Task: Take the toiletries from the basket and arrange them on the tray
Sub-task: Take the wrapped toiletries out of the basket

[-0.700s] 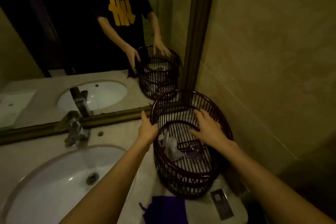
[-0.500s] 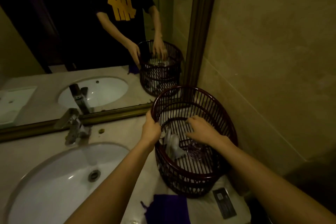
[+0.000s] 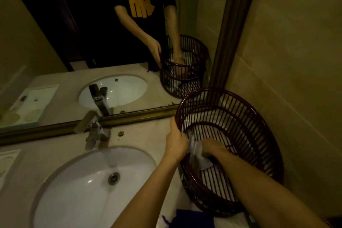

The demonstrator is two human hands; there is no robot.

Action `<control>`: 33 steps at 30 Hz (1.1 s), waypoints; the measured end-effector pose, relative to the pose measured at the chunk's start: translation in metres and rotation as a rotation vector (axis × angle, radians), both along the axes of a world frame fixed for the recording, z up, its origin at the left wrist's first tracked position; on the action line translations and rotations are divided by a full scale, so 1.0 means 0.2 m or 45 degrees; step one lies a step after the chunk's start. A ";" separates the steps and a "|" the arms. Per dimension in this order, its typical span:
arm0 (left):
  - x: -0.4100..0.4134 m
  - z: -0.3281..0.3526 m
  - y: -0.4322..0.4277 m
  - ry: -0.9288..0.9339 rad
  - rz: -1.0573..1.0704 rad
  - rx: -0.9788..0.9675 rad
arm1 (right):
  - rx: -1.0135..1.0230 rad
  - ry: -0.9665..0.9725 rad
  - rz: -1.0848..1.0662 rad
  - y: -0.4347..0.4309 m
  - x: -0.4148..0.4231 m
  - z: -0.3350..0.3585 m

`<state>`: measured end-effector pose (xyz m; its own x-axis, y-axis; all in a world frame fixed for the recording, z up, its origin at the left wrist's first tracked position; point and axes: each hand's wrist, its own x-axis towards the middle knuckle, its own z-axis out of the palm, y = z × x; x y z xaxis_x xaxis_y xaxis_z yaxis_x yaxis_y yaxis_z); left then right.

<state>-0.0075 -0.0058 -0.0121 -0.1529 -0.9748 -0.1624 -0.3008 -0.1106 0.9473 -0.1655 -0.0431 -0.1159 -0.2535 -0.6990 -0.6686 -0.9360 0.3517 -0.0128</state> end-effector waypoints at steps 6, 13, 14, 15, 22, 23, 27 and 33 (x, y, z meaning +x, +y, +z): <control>-0.01 0.01 0.00 -0.019 -0.001 -0.011 | -0.274 -0.148 -0.206 -0.07 -0.09 0.09; 0.01 -0.02 -0.02 0.073 -0.042 -0.013 | -0.483 -0.608 -0.362 -0.05 -0.29 0.39; 0.01 -0.02 -0.03 0.117 -0.057 0.008 | -0.543 -0.701 -0.389 -0.03 -0.31 0.45; 0.02 -0.02 -0.03 0.178 -0.066 0.050 | -0.606 -0.811 -0.418 -0.01 -0.31 0.51; 0.09 0.16 -0.02 0.717 0.207 0.021 | -0.628 -1.457 -0.356 0.13 0.00 0.87; 0.09 0.20 -0.01 0.901 0.217 0.073 | -0.638 -1.456 -0.323 0.14 0.07 0.89; 0.08 0.27 0.02 1.261 0.235 0.214 | -0.894 -1.183 -0.123 0.17 0.26 0.91; 0.16 0.21 -0.02 1.469 0.323 0.329 | -1.130 -0.977 -0.268 0.11 0.11 0.88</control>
